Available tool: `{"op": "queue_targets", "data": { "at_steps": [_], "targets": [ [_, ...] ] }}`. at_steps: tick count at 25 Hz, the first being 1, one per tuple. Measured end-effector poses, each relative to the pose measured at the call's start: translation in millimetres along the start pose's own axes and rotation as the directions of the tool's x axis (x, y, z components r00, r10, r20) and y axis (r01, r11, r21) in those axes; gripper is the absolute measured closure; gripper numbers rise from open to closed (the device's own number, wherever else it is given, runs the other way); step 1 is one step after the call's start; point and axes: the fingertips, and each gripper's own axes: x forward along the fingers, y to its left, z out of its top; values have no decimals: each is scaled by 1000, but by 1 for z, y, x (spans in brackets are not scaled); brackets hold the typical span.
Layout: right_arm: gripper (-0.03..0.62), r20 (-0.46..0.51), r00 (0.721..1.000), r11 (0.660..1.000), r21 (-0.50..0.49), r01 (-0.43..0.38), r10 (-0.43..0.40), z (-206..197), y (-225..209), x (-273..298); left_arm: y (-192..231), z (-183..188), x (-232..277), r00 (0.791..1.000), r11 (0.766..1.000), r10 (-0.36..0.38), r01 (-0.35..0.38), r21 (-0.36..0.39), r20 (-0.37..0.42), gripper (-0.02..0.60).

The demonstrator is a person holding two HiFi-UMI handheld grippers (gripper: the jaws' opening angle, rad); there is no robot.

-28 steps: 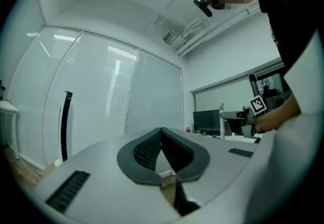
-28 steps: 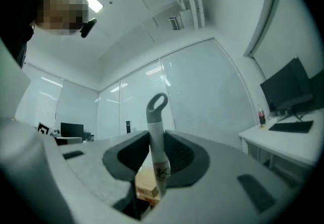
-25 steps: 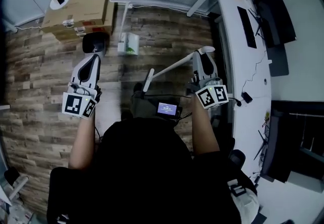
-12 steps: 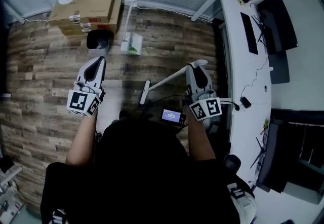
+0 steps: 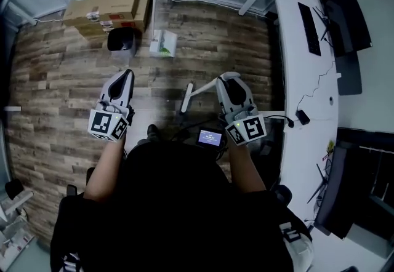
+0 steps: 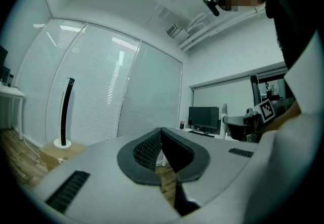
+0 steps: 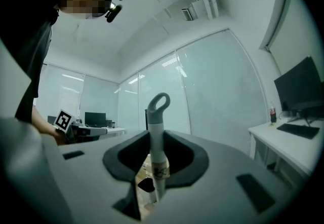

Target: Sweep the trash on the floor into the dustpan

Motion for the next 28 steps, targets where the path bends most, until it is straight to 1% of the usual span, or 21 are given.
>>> {"op": "queue_targets", "data": {
  "at_steps": [3,8,12,23,28],
  "targets": [
    [504,0,1000,1000,2,1,-1,-2,-8,-8,-13,0,5,1000,1000,-11,11,16,-12,586],
    [503,2,1000,1000,4,24,-24,-4,-24,-17,-26,-2,12,1000,999,-16,16,33,-24,586],
    [505,6,999,999,6,35,-35,-2,-35,-24,-36,-3,17,999,999,-18,19,29,-30,586],
    [505,-7,999,999,12,34,-34,-8,-43,-30,-59,-16,31,996,997,-69,71,33,-62,587],
    [505,-5,999,999,19,47,-47,-9,-50,-30,-65,-17,35,995,996,-76,79,42,-67,586]
  ]
}}
